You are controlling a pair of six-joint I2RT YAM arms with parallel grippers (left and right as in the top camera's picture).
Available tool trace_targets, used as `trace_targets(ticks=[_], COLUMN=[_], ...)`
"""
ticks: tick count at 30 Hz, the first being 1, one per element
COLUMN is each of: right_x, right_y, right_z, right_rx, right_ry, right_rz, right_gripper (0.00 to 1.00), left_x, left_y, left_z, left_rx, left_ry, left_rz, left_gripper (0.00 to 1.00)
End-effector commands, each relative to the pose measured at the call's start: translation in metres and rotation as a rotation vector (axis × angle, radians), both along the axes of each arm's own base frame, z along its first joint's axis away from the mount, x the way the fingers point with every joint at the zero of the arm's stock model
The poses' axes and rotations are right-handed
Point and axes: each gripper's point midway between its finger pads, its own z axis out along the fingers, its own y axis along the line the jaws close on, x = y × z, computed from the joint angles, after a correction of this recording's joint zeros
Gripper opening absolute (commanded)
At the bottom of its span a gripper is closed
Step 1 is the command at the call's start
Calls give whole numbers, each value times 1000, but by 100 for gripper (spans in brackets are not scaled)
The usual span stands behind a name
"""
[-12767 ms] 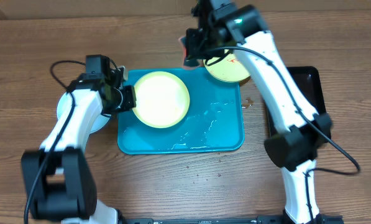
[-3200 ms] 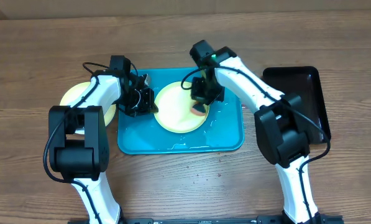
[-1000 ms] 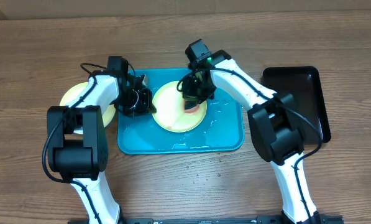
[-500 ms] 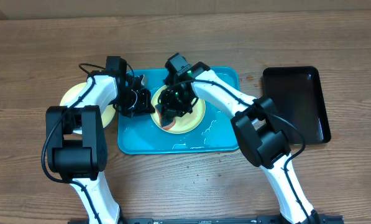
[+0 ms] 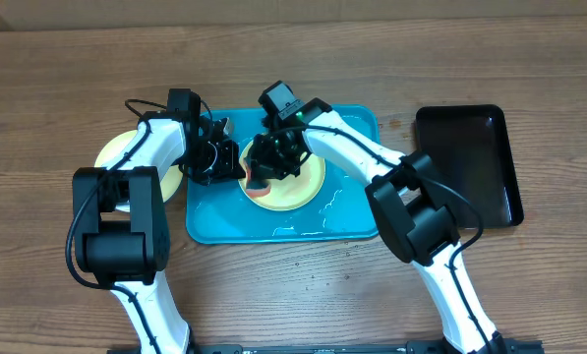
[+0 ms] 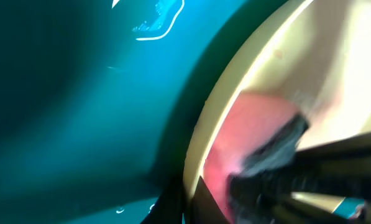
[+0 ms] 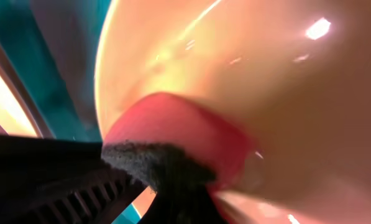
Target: Clean dirty plates on tray and stack at the side
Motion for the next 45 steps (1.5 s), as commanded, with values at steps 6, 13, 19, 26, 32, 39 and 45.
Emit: trace_targets(ticks=[6, 13, 19, 26, 32, 39, 45], right_x=[50, 58, 59, 51, 30, 6, -16], right_y=[-107, -153, -150, -109, -59, -14, 8], right_z=[-43, -27, -9, -16, -39, -45, -37], right_rx=[-323, -438, -444, -380, -307, -179, -72], right_ry=[-29, 8, -39, -113, -122, -113, -69], right_rz=[-223, -270, -161, -25, 64, 175, 254], right_gripper=[4, 4, 4, 4, 4, 4, 4], left_x=[-6, -7, -7, -7, -7, -7, -7], left_y=[2, 2, 3, 3, 2, 1, 1], left_z=[1, 1, 1, 1, 1, 2, 2], left_rx=[15, 17, 20, 20, 14, 9, 9], left_ry=[-4, 0, 0, -2, -4, -7, -7], left_rz=[-31, -30, -31, -34, -38, -44, -44], left_gripper=[4, 4, 4, 4, 4, 4, 5])
